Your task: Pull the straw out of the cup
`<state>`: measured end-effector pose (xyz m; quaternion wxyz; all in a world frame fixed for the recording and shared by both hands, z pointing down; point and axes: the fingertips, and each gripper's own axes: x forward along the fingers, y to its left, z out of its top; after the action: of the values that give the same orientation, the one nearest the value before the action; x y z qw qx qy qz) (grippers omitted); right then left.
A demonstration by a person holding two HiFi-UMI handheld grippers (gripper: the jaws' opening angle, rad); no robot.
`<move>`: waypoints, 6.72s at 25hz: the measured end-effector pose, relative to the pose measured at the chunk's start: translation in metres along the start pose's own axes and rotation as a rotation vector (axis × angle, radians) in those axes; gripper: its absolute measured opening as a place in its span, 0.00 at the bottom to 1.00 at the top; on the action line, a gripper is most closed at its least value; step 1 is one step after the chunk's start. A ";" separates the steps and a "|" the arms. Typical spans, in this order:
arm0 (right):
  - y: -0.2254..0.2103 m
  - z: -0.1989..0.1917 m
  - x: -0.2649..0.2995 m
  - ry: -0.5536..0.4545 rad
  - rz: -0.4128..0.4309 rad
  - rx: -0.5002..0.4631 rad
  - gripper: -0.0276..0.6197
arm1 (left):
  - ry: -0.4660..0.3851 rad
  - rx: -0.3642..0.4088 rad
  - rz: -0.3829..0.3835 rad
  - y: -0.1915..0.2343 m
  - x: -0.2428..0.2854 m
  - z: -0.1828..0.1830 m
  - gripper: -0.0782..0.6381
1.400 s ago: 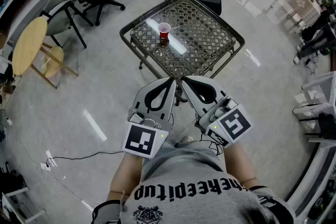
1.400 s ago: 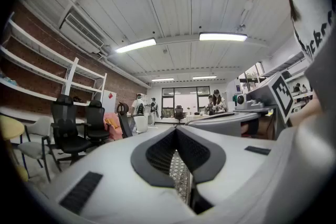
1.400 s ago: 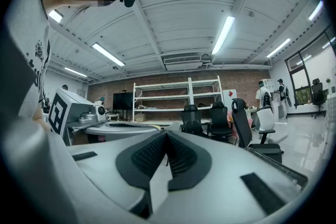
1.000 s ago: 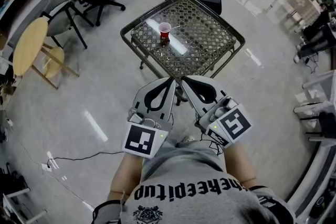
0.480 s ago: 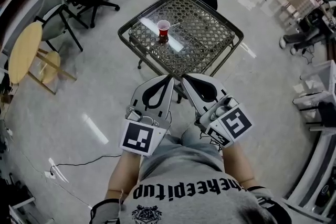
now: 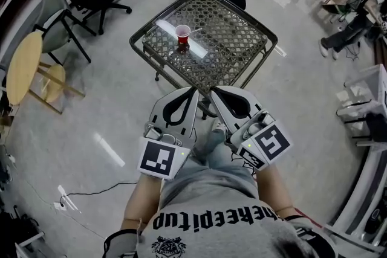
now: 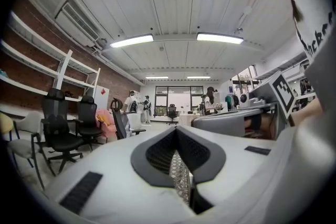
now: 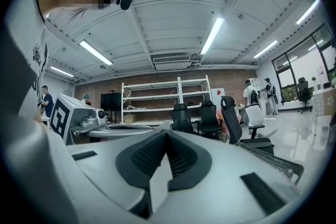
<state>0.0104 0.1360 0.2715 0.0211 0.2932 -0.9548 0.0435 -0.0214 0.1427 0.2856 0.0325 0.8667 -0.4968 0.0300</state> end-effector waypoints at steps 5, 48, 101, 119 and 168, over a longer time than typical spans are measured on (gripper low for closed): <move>-0.026 0.005 0.015 0.003 0.041 0.001 0.06 | 0.006 0.006 0.035 0.011 0.028 0.006 0.13; -0.184 0.005 0.078 -0.004 0.367 0.060 0.06 | 0.081 0.023 0.331 0.040 0.184 -0.001 0.13; -0.209 -0.020 0.190 0.080 -0.079 0.161 0.06 | 0.208 -0.010 -0.074 0.185 0.216 -0.057 0.14; -0.231 -0.037 0.180 0.079 -0.255 0.215 0.06 | 0.364 0.138 -0.293 0.202 0.253 -0.132 0.19; -0.251 -0.063 0.148 0.110 -0.366 0.266 0.06 | 0.630 0.611 -0.333 0.200 0.291 -0.257 0.19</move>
<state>0.0303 -0.1475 0.3617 0.0417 0.4587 -0.8691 0.1801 -0.0522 -0.1864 0.5710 -0.0708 0.8533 -0.2852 0.4307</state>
